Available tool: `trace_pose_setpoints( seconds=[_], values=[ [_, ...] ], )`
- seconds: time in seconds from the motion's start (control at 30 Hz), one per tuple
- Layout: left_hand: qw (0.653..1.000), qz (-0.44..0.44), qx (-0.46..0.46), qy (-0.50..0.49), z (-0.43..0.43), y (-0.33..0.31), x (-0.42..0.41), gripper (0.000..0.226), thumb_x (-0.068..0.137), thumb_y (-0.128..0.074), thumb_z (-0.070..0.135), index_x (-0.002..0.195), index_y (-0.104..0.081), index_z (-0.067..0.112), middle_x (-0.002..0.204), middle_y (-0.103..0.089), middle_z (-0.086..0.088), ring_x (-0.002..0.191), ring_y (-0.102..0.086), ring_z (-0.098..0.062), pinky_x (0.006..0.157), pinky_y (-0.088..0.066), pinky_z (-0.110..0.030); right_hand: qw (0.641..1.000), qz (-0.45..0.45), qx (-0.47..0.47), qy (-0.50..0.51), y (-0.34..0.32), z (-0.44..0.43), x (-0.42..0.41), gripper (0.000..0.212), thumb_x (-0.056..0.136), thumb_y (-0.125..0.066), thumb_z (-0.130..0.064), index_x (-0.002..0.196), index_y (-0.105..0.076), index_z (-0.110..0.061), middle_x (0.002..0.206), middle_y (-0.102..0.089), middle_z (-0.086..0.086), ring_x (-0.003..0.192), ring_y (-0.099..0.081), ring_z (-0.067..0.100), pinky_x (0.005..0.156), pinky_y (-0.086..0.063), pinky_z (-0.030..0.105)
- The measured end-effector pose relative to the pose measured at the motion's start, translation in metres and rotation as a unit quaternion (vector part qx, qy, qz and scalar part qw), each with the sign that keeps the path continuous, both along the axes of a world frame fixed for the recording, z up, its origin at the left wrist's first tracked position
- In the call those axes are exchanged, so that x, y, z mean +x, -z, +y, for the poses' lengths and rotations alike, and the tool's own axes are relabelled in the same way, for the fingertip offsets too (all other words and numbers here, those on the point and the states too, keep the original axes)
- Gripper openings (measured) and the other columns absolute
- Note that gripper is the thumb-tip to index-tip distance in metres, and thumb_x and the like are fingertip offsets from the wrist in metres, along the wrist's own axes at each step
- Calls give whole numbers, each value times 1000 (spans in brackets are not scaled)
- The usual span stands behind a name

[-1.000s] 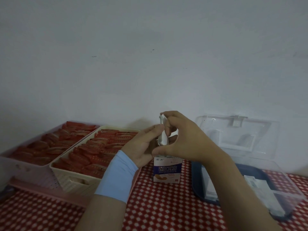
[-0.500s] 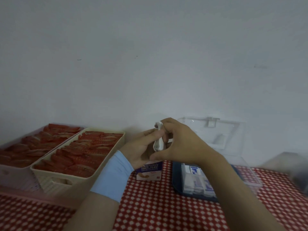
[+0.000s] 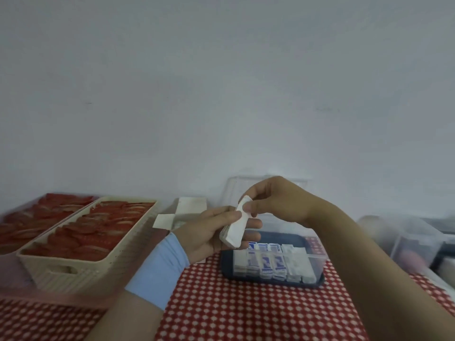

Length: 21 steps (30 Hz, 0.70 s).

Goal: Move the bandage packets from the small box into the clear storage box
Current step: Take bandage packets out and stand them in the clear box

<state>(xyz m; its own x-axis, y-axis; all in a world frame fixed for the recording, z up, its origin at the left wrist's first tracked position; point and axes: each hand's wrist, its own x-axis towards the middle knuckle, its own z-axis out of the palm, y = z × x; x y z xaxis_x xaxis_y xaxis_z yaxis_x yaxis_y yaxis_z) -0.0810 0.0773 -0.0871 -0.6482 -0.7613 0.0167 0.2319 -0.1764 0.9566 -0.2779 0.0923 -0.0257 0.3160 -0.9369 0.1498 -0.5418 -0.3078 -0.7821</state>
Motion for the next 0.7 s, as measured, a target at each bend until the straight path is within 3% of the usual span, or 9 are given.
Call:
trace_pose_setpoints(
  seconds=[0.07,0.1,0.17,0.2,0.33,0.4,0.57,0.7],
  values=[
    [994,-87,-59,-25,3,-4,-9,31,97,-56,19,122,-56,-1,112,-74,-13,100,-72,-26,80,-59,-37,999,28,-4,22,-3,5,-11,8,89,-71,-8,91,-79,-8,81,-73,9,73,-62,12,80,-54,33],
    [980,-151,-117,-60,4,-7,-13,28,97,-60,19,117,-60,0,106,-75,-9,94,-73,-19,77,-58,-31,998,47,-8,36,-5,7,-15,9,89,-70,-8,92,-79,-9,76,-72,6,70,-62,9,75,-53,29],
    [924,-264,-242,-137,6,-13,-25,19,89,-72,20,104,-69,8,92,-75,-2,78,-71,-8,67,-55,-18,994,82,-20,63,-8,11,-26,11,91,-68,-10,93,-79,-11,70,-70,-1,64,-62,4,69,-50,22],
    [904,-287,-276,-156,7,-16,-32,16,85,-76,19,98,-71,12,88,-74,-1,75,-71,-8,66,-56,-18,993,93,-23,73,-8,11,-31,12,91,-67,-10,93,-79,-12,70,-71,-2,63,-62,4,69,-51,23],
    [894,-300,-277,-185,5,-18,-59,11,79,-78,13,90,-74,15,81,-76,-3,75,-74,-19,71,-63,-36,990,93,-19,104,-6,12,-50,12,94,-63,-11,97,-75,-13,85,-76,4,75,-71,14,73,-60,33],
    [898,-294,-268,-190,1,-17,-70,11,80,-77,12,90,-74,14,82,-76,-5,76,-75,-21,71,-63,-36,990,87,-5,113,-5,13,-58,11,93,-65,-11,100,-73,-12,89,-76,4,76,-73,13,65,-61,29],
    [917,-273,-232,-175,-1,-9,-101,10,85,-74,8,95,-72,7,88,-75,-12,67,-72,-16,58,-56,-21,983,97,15,157,-2,9,-83,5,86,-74,-15,91,-76,-15,69,-71,9,55,-58,12,45,-38,21],
    [913,-296,-230,-158,-8,6,-119,10,83,-75,10,92,-71,9,87,-75,-10,76,-74,-22,67,-62,-31,975,114,77,177,10,1,-99,7,86,-73,-17,91,-77,-16,67,-69,5,64,-54,20,45,-35,23]
  ],
)
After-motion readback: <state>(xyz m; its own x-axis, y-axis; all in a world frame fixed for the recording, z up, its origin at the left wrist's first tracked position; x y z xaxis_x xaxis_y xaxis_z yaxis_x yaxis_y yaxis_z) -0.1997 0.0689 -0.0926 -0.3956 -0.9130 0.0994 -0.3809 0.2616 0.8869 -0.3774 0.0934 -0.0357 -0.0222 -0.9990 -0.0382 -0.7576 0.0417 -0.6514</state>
